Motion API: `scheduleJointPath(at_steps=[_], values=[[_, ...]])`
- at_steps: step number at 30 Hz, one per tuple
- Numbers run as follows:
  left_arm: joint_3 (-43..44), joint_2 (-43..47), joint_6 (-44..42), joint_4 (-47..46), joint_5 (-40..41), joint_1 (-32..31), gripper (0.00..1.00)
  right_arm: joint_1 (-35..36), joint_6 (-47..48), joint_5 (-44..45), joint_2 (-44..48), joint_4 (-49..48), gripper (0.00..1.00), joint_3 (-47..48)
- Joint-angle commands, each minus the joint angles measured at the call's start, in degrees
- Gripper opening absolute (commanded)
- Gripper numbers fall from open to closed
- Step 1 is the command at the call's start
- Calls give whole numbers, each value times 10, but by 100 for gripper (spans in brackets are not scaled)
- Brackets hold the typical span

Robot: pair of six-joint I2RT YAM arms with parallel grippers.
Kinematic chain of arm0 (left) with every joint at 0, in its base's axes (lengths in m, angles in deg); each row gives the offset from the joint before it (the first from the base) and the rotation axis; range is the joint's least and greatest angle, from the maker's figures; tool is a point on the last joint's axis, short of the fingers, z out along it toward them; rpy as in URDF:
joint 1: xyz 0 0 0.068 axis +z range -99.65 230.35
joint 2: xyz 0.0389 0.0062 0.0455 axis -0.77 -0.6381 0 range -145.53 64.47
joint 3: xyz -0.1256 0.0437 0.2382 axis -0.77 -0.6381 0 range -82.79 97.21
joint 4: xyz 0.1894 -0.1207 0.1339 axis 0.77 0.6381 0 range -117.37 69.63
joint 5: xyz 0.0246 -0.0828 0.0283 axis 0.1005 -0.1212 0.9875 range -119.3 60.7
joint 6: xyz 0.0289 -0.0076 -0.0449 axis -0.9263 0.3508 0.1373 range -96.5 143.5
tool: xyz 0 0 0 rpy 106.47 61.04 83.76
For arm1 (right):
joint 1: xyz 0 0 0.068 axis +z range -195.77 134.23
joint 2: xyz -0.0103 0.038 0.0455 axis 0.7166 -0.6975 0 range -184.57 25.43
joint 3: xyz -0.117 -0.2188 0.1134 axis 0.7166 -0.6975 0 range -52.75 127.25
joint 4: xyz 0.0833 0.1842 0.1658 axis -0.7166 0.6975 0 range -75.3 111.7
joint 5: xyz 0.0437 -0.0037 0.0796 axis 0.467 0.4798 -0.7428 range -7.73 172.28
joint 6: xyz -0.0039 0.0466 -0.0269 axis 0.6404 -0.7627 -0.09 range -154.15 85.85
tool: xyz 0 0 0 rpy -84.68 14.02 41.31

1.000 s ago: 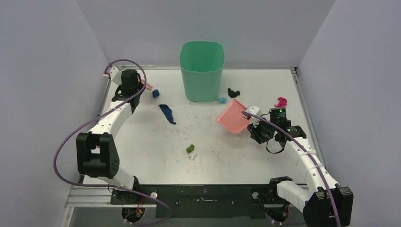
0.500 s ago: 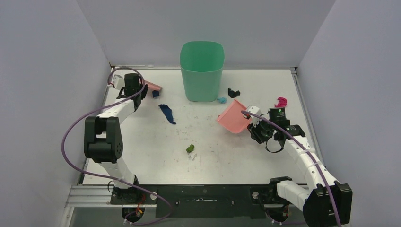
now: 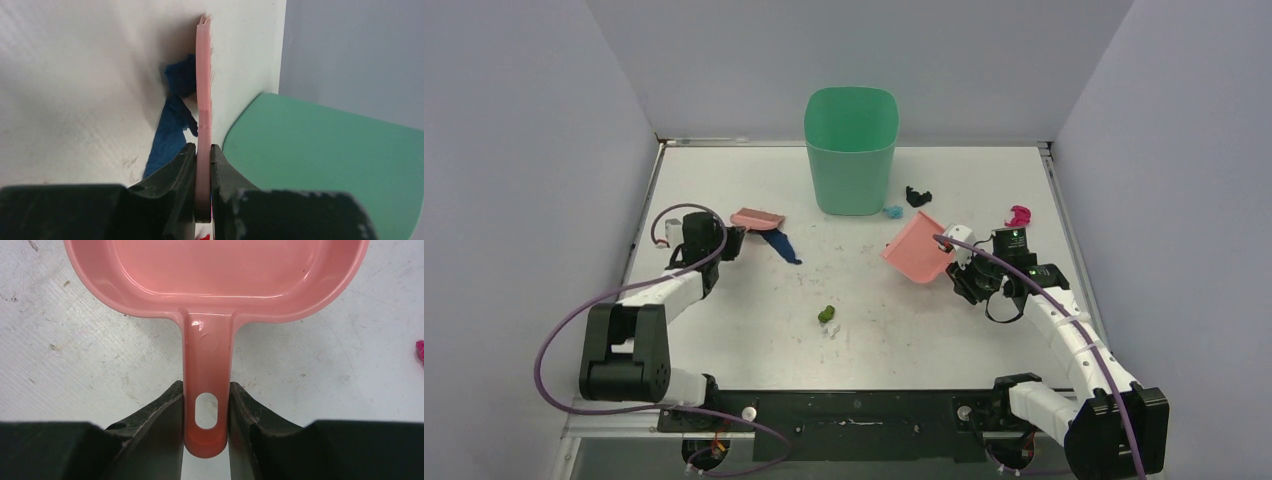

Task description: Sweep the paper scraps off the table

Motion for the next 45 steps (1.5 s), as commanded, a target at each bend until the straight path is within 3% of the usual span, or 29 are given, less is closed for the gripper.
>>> scheduleJointPath(at_steps=[1,5,14,18,21,24,28,34,45], values=[[-65,98,23,-6,-27,-6,0,4,5,-15,7,-18,20,-2],[-109,207,-2,44,-41,-36,0,6,6,-16,8,-17,21,-2],[-176,458,6,223,26,-156,0,11,7,-16,7,-16,21,-2],[-107,482,-123,278,60,-156,0,11,6,-15,9,-16,21,-3],[3,424,-288,324,96,-156,0,10,6,-15,10,-16,21,-3],[112,330,-485,343,55,-156,0,11,7,-16,12,-15,21,-2],[267,182,-624,450,53,-158,0,11,8,-18,9,-14,21,-2],[395,57,-717,536,119,-171,0,10,10,-20,13,-13,21,-2],[510,-137,-824,599,336,-223,0,10,15,-25,14,-8,21,-2]])
